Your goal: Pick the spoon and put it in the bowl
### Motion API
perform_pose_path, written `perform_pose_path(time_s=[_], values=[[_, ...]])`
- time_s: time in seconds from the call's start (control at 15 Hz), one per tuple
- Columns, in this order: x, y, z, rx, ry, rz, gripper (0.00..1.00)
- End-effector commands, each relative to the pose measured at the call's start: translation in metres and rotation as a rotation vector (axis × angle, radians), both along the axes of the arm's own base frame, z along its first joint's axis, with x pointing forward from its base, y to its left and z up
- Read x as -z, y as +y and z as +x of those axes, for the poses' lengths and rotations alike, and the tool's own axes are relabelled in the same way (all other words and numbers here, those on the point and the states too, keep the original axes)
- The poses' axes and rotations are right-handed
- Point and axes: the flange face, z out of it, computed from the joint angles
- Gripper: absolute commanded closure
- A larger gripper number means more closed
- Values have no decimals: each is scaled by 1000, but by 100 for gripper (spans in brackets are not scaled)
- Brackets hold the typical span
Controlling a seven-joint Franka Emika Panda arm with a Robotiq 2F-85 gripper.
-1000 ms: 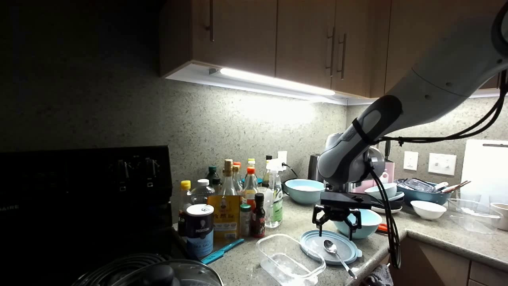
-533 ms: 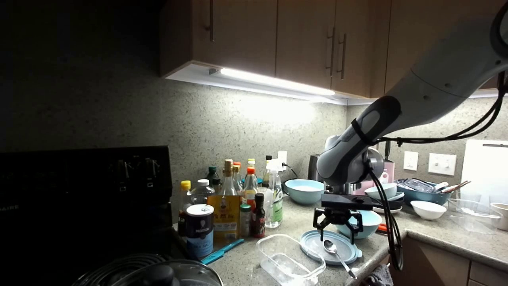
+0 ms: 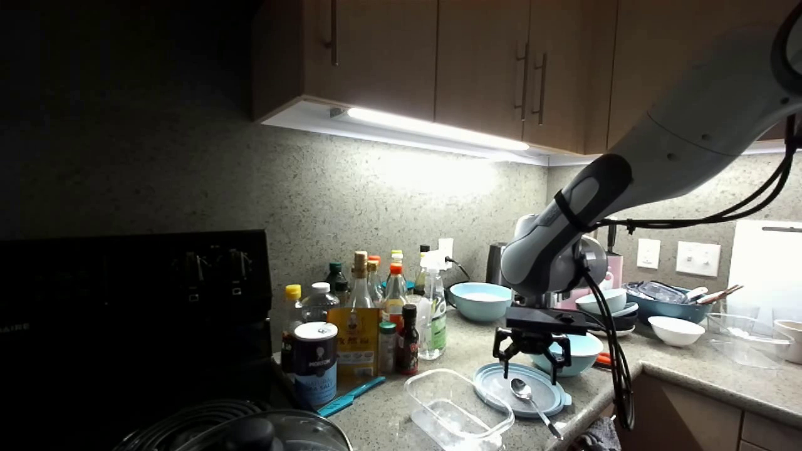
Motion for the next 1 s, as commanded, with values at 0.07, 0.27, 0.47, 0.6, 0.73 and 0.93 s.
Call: perform_pose_path(time_s=[0.07,0.27,0.47,0.6,0.73,0.93], values=[[21,29,-27,-121,71,7,0],[44,51,-46,-194,128,9,0],[48,49,-45,-210,130,-3,27],[46,43,-43,-203,119,9,39],[44,37,-41,-192,113,23,52],[43,26,-39,-184,111,44,73]])
